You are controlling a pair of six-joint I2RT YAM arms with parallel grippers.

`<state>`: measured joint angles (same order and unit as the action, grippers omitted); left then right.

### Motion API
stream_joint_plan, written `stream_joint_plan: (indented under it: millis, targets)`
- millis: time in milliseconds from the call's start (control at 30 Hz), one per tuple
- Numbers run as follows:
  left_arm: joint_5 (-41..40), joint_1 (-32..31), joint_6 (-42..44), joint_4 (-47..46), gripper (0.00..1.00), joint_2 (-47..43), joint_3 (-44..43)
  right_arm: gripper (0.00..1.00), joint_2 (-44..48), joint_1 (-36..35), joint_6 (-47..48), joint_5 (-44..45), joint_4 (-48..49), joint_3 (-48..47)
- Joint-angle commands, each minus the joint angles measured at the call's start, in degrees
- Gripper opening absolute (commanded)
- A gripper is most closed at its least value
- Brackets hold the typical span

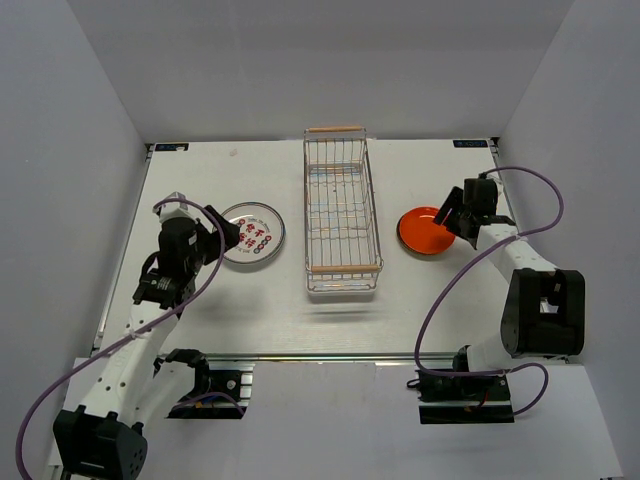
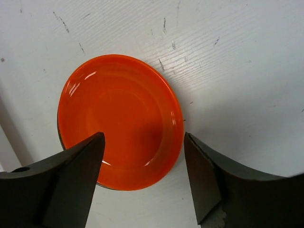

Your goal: Unload the plates from the dish rack

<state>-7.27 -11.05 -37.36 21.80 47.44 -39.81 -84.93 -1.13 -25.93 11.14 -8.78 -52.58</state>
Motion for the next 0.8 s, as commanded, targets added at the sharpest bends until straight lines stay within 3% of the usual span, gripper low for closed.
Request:
stream_joint_plan:
  millis: [0,300,500,667,767]
  targets:
    - [0.1,-0.2,-0.2,-0.5,0.98,0.9,-0.4,0.75,-0.1,0.2,-0.8,-0.3,0.3,0.5]
    - [0.6,-0.2,-0.3,0.1,0.98,0.0,-1.0,0.89,0.2,0.2,0.4,-7.4,1.1,0.5]
    - [-0.1,-0.2,-1.0,1.8,0.98,-1.5,-2.3,0.89,9.6,0.1,0.1,-6.7,-1.6,1.9]
    - [-1.3,-0.2,-1.0,4.7,0.98,-1.9,-4.3,0.89,15.3,-0.3,0.6,-7.7,-9.6,0.4]
    - [-0.6,-0.2,-3.1,6.7,0.98,-1.8,-5.6,0.89,23.8,-0.2,1.1,-7.6,-10.5,3.7]
